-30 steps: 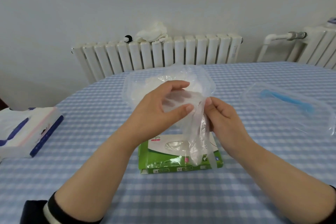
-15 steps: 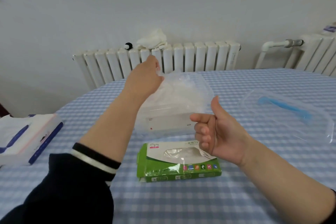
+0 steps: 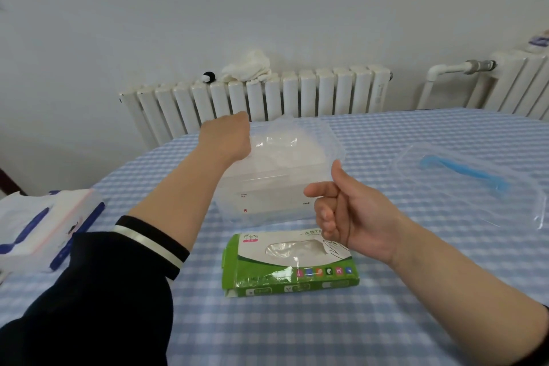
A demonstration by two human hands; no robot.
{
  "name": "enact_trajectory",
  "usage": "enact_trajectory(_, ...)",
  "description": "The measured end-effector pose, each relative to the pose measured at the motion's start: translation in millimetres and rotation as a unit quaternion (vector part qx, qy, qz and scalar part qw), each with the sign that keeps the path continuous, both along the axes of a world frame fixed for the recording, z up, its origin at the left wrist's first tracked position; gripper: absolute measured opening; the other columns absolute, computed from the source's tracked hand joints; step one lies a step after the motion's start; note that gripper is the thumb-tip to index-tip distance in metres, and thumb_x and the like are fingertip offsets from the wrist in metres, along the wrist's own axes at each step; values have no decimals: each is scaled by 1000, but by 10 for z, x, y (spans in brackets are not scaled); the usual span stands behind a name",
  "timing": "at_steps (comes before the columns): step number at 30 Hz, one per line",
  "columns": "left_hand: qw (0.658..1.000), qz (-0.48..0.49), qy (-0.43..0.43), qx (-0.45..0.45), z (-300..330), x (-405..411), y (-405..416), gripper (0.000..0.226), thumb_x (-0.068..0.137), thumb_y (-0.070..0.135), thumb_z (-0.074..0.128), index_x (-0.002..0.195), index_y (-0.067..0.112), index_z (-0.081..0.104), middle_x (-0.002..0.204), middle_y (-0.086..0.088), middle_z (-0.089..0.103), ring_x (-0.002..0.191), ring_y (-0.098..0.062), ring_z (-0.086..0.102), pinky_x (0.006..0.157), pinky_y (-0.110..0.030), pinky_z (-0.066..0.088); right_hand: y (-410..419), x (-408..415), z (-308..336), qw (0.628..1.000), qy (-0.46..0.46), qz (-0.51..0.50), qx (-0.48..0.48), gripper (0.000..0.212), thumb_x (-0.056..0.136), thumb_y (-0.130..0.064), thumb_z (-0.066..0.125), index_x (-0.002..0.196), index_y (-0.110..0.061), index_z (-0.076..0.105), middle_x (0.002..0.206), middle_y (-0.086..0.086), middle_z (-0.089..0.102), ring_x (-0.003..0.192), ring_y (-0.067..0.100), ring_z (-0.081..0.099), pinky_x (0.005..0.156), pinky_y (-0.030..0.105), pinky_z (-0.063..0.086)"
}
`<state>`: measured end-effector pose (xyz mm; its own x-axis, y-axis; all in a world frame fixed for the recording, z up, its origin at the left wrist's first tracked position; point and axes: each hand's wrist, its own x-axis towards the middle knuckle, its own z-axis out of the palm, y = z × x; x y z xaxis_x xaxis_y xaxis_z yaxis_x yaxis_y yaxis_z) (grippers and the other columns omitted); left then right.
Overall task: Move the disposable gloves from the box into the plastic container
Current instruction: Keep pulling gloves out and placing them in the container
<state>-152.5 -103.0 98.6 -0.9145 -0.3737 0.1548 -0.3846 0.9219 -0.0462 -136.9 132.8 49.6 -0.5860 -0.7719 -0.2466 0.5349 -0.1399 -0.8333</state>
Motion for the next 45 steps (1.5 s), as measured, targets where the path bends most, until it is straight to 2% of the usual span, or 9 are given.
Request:
enact_trajectory(7, 994, -1, -31, 104, 60, 1, 117, 22, 95, 11, 52, 115, 4, 47, 80, -3, 47, 74, -19, 46, 64, -30, 35, 14, 108, 87, 980, 195, -20, -20, 31, 87, -34, 52, 84, -10, 72, 72, 7, 71, 64, 16, 67, 56, 23, 54)
enact_trajectory(11, 993, -2, -38, 114, 22, 32, 149, 34, 97, 29, 56, 119, 5, 47, 77, 1, 44, 80, -20, 48, 68, -30, 36, -117, 174, 189, 828, 545, -102, 89, 18, 97, -20, 55, 101, -26, 71, 102, -17, 71, 103, -1, 61, 85, 14, 48)
enact_trajectory(15, 992, 7, -83, 96, 6, 72, 185, 67, 94, 39, 56, 143, 2, 29, 112, -11, 61, 101, -27, 58, 83, -36, 48, -411, 18, 295, 689, 688, -112, 198, 24, 99, -24, 51, 118, -25, 65, 118, -14, 64, 111, -1, 51, 88, 7, 34)
enact_trajectory(18, 992, 19, -112, 56, -92, 45, 129, 95, 90, 49, 59, 153, 4, 4, 135, -15, 55, 117, -31, 56, 95, -38, 47, -609, -194, 377, 666, 669, 6, 331, 30, 101, -26, 41, 123, -25, 62, 125, -9, 63, 113, 10, 54, 91, 23, 40)
enact_trajectory(29, 992, -30, -122, 5, -185, 73, -39, 81, 91, 58, 55, 143, 5, 25, 138, -15, 50, 130, -33, 39, 99, -40, 35, -1017, -658, 550, 606, 631, 210, 436, 47, 95, -38, 58, 139, -25, 48, 145, -6, 46, 132, 16, 43, 98, 24, 32)
enact_trajectory(32, 990, -22, -142, -2, -216, 91, -54, 65, 98, 42, 49, 145, 6, 24, 139, -19, 46, 128, -35, 40, 98, -38, 33, -1085, -772, 496, 564, 637, 180, 494, 45, 93, -34, 63, 134, -18, 51, 131, 0, 55, 119, 22, 52, 92, 28, 38)
enact_trajectory(36, 985, -31, -169, -9, -244, 86, -72, 39, 99, 26, 44, 134, 11, 38, 129, -17, 48, 114, -33, 47, 82, -32, 32, -1133, -959, 348, 491, 683, 57, 538, 26, 94, -17, 57, 69, -14, 48, 70, 1, 49, 67, 21, 50, 52, 28, 35)
enact_trajectory(42, 979, -41, -197, 36, -249, 57, -73, 34, 98, 23, 42, 131, 13, 40, 128, -15, 48, 112, -32, 51, 85, -35, 39, -1059, -984, 412, 389, 695, -28, 604, 19, 86, 6, 53, 92, -11, 45, 68, 0, 41, 55, 14, 37, 45, 27, 23)
enact_trajectory(45, 979, -47, -194, 45, -260, 62, -78, 31, 96, 19, 44, 125, 11, 42, 120, -13, 53, 108, -30, 52, 81, -34, 40, -1003, -996, 484, 412, 720, -135, 542, 20, 87, 3, 50, 101, -9, 42, 70, 2, 43, 54, 17, 39, 45, 28, 25)
